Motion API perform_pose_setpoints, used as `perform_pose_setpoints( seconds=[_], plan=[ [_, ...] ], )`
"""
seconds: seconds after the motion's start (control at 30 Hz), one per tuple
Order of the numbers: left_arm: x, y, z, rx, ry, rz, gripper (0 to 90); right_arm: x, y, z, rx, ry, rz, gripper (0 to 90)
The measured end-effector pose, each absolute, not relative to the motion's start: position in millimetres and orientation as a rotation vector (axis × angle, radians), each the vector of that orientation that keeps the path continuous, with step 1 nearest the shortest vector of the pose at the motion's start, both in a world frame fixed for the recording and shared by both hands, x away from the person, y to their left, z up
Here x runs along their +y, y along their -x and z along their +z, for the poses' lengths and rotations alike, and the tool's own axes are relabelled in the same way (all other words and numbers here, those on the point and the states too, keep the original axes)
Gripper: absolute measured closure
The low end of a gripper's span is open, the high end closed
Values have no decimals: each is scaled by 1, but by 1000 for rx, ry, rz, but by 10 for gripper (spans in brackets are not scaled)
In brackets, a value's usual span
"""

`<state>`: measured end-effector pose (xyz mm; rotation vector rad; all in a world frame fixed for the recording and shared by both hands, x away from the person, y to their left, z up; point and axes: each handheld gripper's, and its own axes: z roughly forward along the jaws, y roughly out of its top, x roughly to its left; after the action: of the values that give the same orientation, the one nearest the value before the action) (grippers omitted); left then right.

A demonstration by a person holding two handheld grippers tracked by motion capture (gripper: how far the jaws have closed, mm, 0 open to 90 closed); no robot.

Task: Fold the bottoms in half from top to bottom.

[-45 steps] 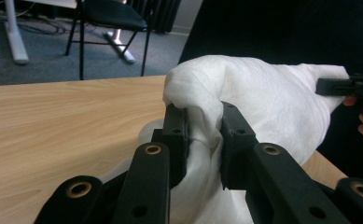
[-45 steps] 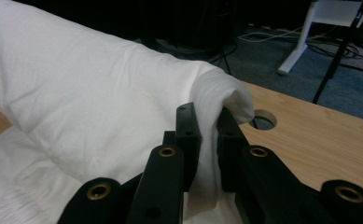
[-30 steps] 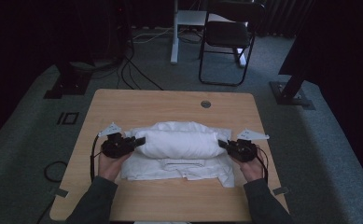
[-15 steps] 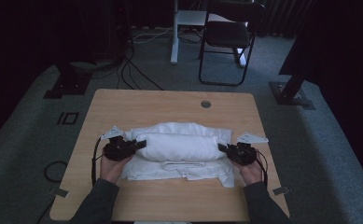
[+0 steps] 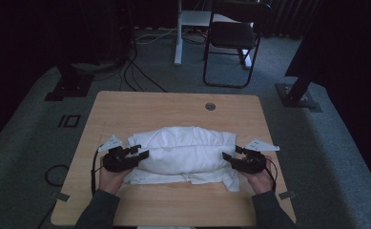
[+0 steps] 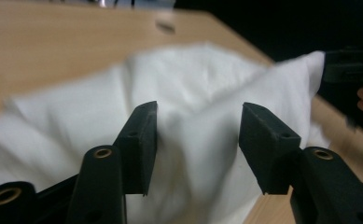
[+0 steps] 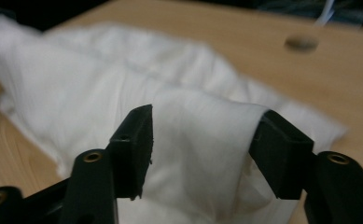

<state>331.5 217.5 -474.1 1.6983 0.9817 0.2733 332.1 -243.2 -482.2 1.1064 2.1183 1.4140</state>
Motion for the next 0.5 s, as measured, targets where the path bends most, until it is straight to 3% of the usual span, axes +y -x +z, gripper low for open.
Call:
perform_pose_setpoints(
  seconds=[0.27,0.5],
  plan=[
    [178,-351,-447,986,-1775,334,547,-207,-348,-446,1991,-1091,1377,403],
    [139,-328,-496,966,-1978,258,573,-178,-346,-490,2184,-1089,1240,420]
  ],
)
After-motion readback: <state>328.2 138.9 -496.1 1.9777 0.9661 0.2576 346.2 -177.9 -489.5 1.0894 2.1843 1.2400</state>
